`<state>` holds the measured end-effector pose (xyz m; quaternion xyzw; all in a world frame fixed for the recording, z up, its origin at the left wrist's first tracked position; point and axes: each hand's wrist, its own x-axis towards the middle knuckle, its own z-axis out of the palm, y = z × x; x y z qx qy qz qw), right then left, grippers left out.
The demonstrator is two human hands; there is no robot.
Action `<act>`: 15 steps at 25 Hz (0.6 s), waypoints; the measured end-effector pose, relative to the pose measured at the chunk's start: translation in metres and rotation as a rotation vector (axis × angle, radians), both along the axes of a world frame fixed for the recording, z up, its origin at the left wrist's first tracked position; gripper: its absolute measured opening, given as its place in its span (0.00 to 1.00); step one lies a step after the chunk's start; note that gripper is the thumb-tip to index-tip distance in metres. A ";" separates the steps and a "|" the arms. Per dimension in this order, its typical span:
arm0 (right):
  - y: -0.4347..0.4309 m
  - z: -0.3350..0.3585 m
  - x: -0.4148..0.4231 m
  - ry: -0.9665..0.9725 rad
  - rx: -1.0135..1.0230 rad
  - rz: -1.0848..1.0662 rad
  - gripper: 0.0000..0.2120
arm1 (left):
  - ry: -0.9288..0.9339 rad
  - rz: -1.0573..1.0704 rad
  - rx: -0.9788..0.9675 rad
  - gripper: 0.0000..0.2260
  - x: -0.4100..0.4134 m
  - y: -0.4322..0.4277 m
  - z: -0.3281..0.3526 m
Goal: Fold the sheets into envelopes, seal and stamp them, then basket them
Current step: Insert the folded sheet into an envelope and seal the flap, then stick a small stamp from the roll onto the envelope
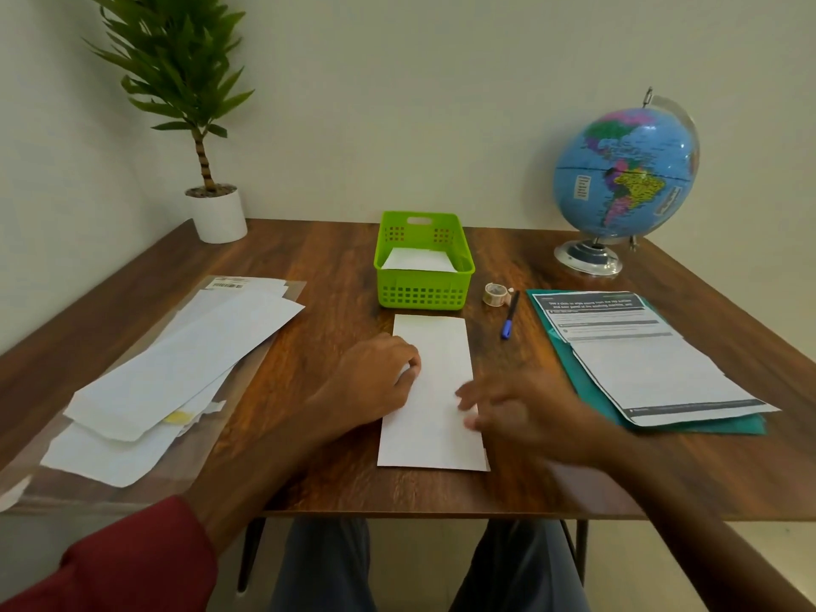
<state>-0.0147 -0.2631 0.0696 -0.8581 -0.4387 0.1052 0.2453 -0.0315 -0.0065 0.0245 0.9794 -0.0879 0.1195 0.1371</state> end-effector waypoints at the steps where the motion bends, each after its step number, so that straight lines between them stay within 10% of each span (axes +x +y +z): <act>1: 0.003 0.003 0.015 -0.054 0.105 -0.112 0.07 | -0.022 0.012 0.010 0.11 0.006 -0.003 0.003; 6: 0.020 -0.001 0.117 -0.273 0.240 -0.620 0.06 | -0.079 0.027 -0.117 0.09 0.045 -0.032 0.013; 15: 0.039 -0.039 0.190 -0.314 -0.064 -0.713 0.16 | -0.175 -0.027 -0.137 0.10 0.072 -0.048 -0.023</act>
